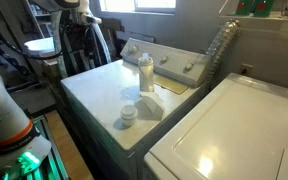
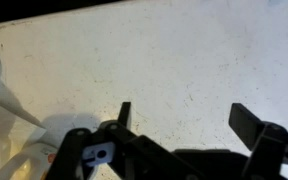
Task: Use the paper towel to wipe the top of the left washing machine
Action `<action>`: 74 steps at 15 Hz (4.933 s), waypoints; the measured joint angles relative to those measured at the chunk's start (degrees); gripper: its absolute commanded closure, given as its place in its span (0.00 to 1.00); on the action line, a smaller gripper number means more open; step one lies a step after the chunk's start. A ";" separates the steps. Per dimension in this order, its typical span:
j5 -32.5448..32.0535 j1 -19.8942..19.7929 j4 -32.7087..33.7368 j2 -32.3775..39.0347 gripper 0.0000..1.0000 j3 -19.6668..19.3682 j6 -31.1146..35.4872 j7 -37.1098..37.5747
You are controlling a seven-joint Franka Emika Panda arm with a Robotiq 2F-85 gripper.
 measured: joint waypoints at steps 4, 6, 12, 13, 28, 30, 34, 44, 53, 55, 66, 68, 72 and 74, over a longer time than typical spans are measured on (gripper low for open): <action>0.00 0.00 0.00 0.06 0.00 0.00 0.00 0.00; 0.00 0.00 0.00 0.07 0.00 0.00 0.00 0.00; -6.70 -2.17 -3.16 2.22 0.00 -5.70 3.95 -5.19; -8.77 -2.77 -4.39 2.46 0.00 -7.10 6.52 -7.59; -16.62 -8.52 -14.03 3.97 0.00 -19.27 28.10 -29.30; -20.25 -10.25 -14.00 4.60 0.00 -19.34 28.10 -28.61; -28.76 -13.70 -13.87 5.93 0.00 -19.78 28.84 -27.57; -44.46 -17.63 -13.95 13.14 0.00 -22.85 44.50 -18.54; -44.85 -17.72 -13.68 20.72 0.56 -24.84 54.71 -16.17; -44.21 -17.69 -13.59 21.72 0.72 -24.72 55.70 -16.16; -22.21 -14.00 -13.34 18.25 1.00 -23.98 49.51 -28.40; -19.04 -13.08 -13.27 16.33 1.00 -23.55 45.91 -29.68; -14.56 -11.40 -12.50 11.88 1.00 -22.60 38.39 -29.70; -11.10 -10.43 -11.67 10.22 1.00 -22.16 33.31 -29.70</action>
